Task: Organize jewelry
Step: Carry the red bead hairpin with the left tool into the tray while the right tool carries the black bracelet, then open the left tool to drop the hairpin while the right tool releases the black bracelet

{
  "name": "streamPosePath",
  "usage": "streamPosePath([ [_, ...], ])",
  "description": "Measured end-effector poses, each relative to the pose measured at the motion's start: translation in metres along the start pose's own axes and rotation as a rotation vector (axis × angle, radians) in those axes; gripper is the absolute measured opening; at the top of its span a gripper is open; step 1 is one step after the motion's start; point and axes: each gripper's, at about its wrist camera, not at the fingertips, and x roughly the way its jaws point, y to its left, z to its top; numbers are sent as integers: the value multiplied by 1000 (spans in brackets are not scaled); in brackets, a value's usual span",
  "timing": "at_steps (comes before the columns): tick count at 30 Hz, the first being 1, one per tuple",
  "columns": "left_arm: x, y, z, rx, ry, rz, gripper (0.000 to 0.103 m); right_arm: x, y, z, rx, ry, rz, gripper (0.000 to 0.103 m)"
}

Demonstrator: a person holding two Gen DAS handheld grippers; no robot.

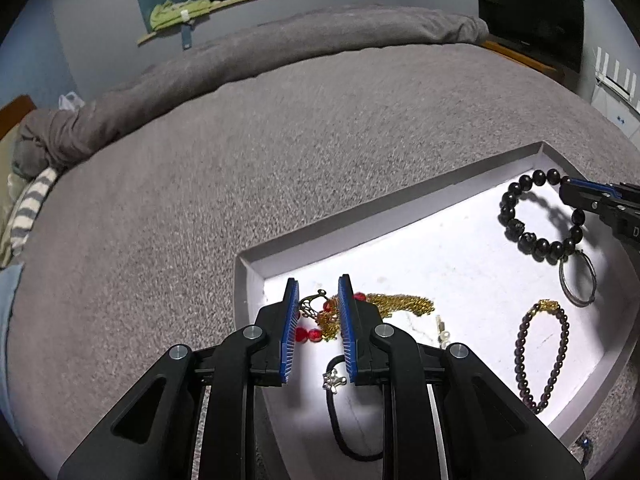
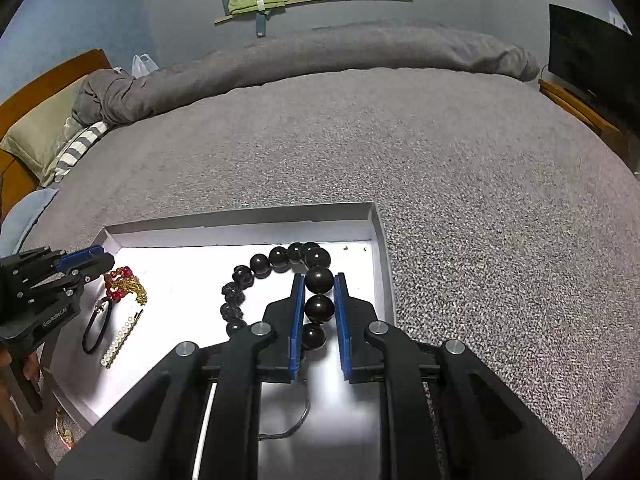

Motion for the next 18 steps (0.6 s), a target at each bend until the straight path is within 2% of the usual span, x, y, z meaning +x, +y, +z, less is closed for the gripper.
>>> streamPosePath([
  [4,1,1,-4,-10,9,-8,21,1,-2,-1,21,11,6,15],
  [7,-3,2,-6,-29,-3,-7,32,3,0,1,27,8,9,15],
  [11,-7,2,-8,-43,-21,-4,34,2,-3,-1,30,5,13,16],
  [14,-13,2,-9,-55,-38,-4,40,0,-6,-1,35,-5,17,28],
  [16,-20,2,-12,-70,-58,-2,47,-2,-5,-1,31,-11,20,31],
  [18,-29,0,-16,-88,-89,-7,58,-5,-3,-2,27,-20,24,37],
])
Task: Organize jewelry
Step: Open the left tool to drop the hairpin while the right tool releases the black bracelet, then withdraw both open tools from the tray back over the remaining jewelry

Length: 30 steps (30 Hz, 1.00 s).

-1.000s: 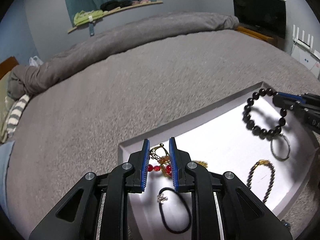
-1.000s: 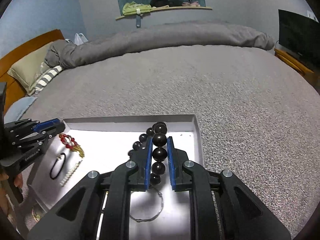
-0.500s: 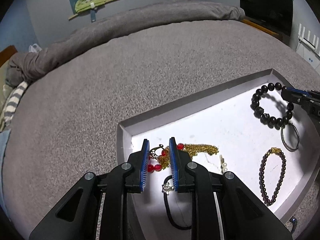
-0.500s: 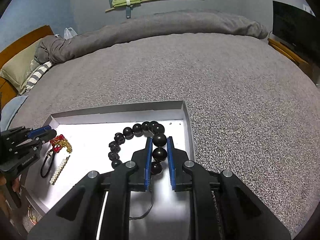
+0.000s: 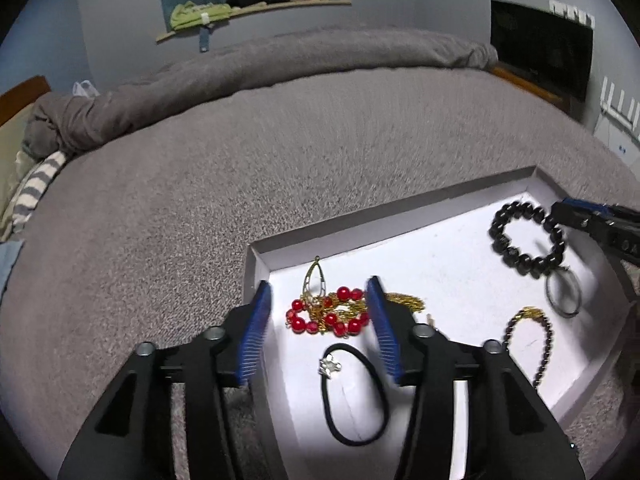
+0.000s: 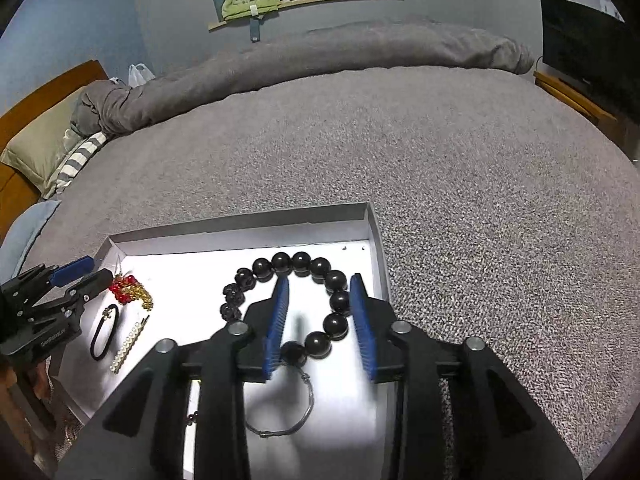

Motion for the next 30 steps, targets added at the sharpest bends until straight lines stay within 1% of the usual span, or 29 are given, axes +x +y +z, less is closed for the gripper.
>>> streamPosePath([
  [1,-4,-1,-2,-6,-12,3,60,-3,1,-1,0,-6,5,38],
  [2,-9,-1,-4,-14,-23,10,66,-7,2,-1,3,-19,16,43],
  [3,-18,-2,-8,-31,-49,16,73,-10,2,-2,8,-30,25,48],
  [5,-35,-3,-19,-71,-107,10,80,-19,5,-4,8,-53,39,55],
  [6,-39,-4,-23,-86,-122,8,81,-22,7,-6,0,-60,38,57],
  [7,-39,-6,-24,-88,-119,10,81,-26,10,-7,-13,-67,34,58],
  [8,-37,-11,-24,-67,-94,6,81,-29,12,-8,-21,-73,29,61],
  [9,-38,-12,-22,-57,-91,4,81,-35,15,-10,-30,-86,24,69],
  [10,-42,-13,-23,-58,-105,5,81,-39,16,-10,-30,-97,25,73],
  [11,-45,-14,-24,-63,-115,2,82,-45,17,-11,-24,-110,31,82],
  [12,-48,-14,-25,-70,-118,-8,82,-49,18,-11,-18,-120,36,89],
  [13,-50,-15,-25,-73,-114,-15,82,-55,18,-12,-8,-132,43,91],
  [17,-63,-16,-33,-75,-134,8,83,-70,19,-16,11,-157,63,97],
  [20,-74,-16,-39,-90,-146,2,84,-79,25,-21,-2,-169,71,97],
  [25,-87,-22,-50,-53,-160,33,85,-93,32,-33,-46,-188,63,97],
  [30,-98,-24,-59,-46,-159,11,86,-105,23,-51,-50,-186,54,97],
])
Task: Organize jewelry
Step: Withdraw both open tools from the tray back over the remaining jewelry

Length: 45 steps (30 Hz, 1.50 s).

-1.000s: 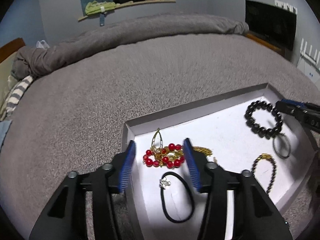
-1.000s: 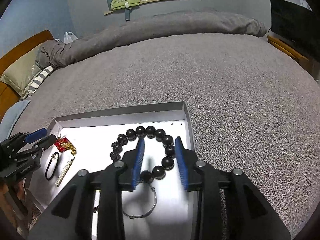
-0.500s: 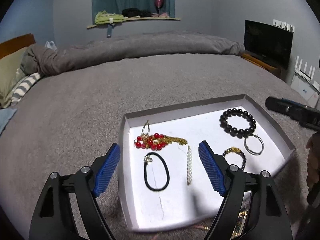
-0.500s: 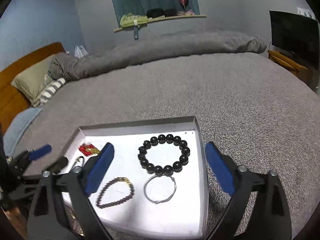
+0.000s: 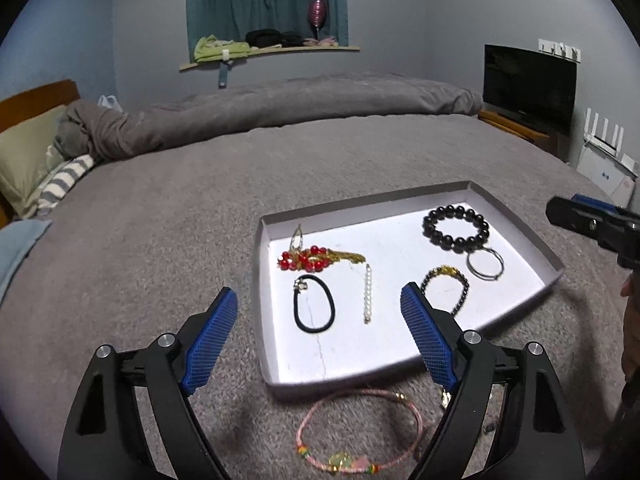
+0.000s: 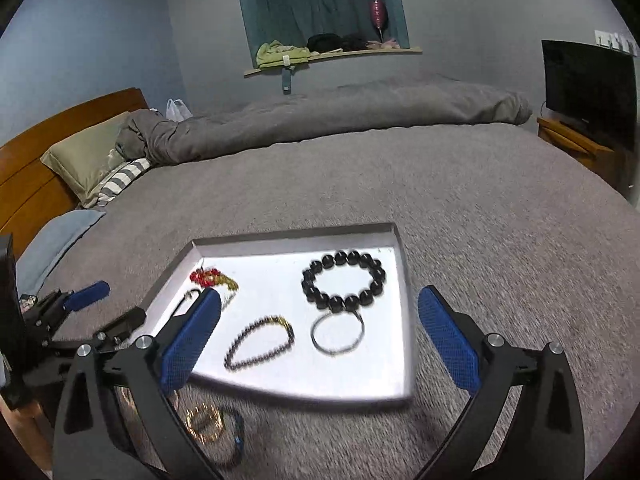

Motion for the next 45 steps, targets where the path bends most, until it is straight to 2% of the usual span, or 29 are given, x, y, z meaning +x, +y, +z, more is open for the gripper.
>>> streamPosePath([
  [6,-17,3,-9,-1,-16,-5,88,-14,-11,-18,3,9,-21,97],
  [12,-30,5,-32,30,3,-18,89,-20,-11,-45,-61,55,-25,97],
  [19,-32,5,-66,57,77,-78,89,-11,-1,-72,-98,155,59,97],
  [23,-23,-2,-74,100,102,-75,89,-11,15,-77,-172,146,63,97],
  [27,-23,-3,-75,97,96,-106,89,-10,21,-82,-200,152,71,97],
  [33,-20,-3,-77,112,99,-70,89,-10,32,-86,-229,169,121,97],
  [38,-16,8,-75,58,107,-64,88,-16,47,-90,-273,165,175,97],
  [43,-17,6,-76,65,105,-62,87,-15,60,-99,-323,181,188,89],
  [45,-15,5,-77,74,108,-58,86,-13,62,-100,-329,183,184,81],
])
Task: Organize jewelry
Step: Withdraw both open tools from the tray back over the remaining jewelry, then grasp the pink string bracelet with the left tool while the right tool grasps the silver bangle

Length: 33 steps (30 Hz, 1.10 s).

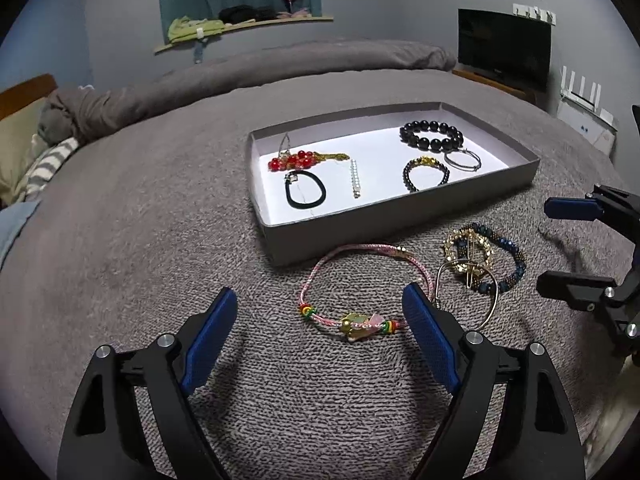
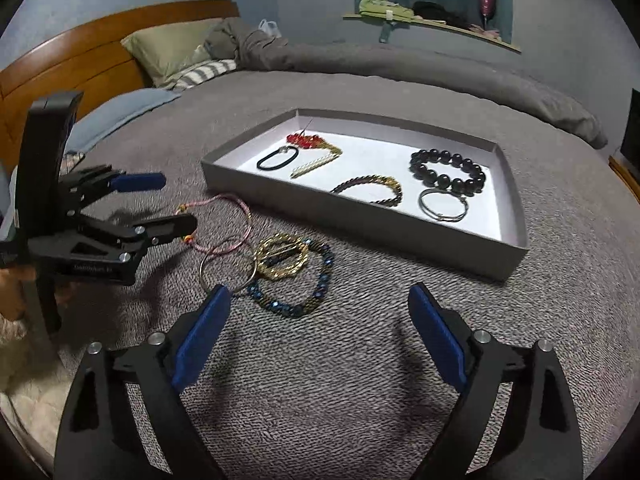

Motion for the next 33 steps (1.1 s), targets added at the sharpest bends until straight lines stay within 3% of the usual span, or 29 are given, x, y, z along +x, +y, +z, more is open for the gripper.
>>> streamPosePath([
  [6,4,2,0,-3,9,15,82,-2,3,3,32,-29,17,68],
  [9,4,4,0,-11,10,23,81,0,12,3,20,-17,50,68],
  [16,6,12,0,-32,18,22,81,12,54,4,-135,-34,43,68],
  [22,9,14,-1,-30,36,7,80,28,60,7,-132,2,36,68],
  [28,13,12,-2,-29,54,-25,70,36,66,6,-161,9,5,58],
  [30,15,11,-3,-25,58,-32,67,37,70,4,-179,7,-4,48],
  [33,15,10,-3,-28,64,-51,61,35,69,4,-177,2,-3,48],
])
